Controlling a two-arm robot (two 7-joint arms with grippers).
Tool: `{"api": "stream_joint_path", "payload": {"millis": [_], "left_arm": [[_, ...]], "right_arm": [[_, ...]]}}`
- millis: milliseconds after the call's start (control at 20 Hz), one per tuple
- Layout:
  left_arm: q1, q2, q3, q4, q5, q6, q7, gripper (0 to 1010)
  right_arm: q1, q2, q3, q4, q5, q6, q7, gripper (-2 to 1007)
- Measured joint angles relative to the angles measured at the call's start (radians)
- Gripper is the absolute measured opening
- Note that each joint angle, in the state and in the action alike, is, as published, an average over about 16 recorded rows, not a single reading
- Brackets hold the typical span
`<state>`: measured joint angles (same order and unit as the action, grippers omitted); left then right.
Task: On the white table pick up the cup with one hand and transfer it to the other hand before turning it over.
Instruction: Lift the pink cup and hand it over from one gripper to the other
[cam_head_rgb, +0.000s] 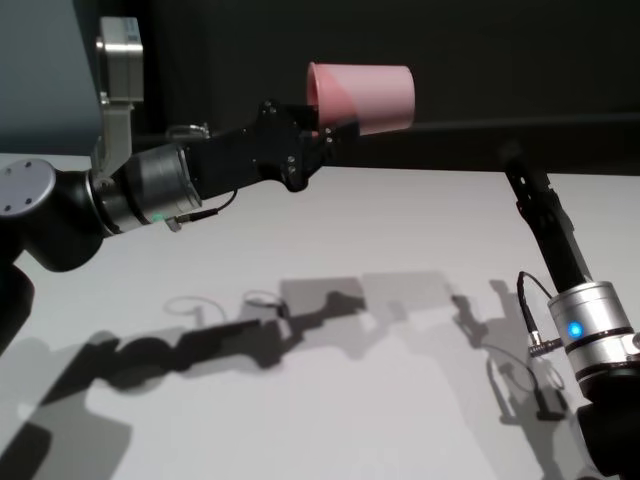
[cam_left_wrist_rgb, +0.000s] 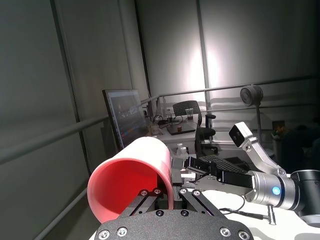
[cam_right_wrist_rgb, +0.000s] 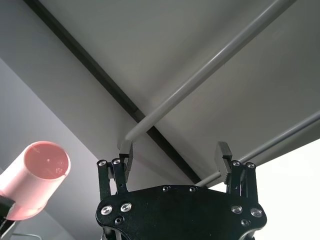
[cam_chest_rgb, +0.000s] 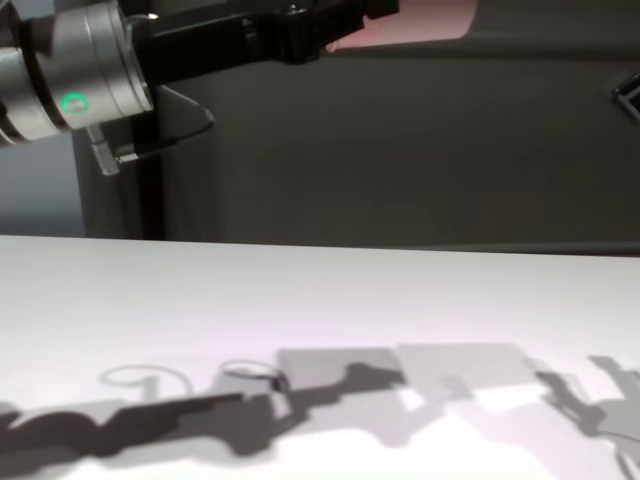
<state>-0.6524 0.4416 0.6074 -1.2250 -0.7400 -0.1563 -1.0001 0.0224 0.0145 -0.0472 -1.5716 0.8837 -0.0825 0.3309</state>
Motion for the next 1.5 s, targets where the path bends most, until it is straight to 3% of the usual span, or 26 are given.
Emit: {"api": "stream_joint_path", "payload": {"millis": [350, 650, 1500], "left_arm": [[0.0, 0.0, 0.0, 0.0, 0.0, 0.0, 0.0, 48], [0.0, 0.0, 0.0, 0.0, 0.0, 0.0, 0.0, 48], [0.0, 0.0, 0.0, 0.0, 0.0, 0.0, 0.0, 48]], "right_arm": [[0.035, -0.01, -0.003, 0.033, 0.083, 0.008, 0.047, 1002], [0.066, -0.019, -0.018, 0.062, 0.133, 0.007, 0.087, 1002], [0.128, -0.03, -0.093, 0.119, 0.19, -0.021, 0.165, 1002]]}}
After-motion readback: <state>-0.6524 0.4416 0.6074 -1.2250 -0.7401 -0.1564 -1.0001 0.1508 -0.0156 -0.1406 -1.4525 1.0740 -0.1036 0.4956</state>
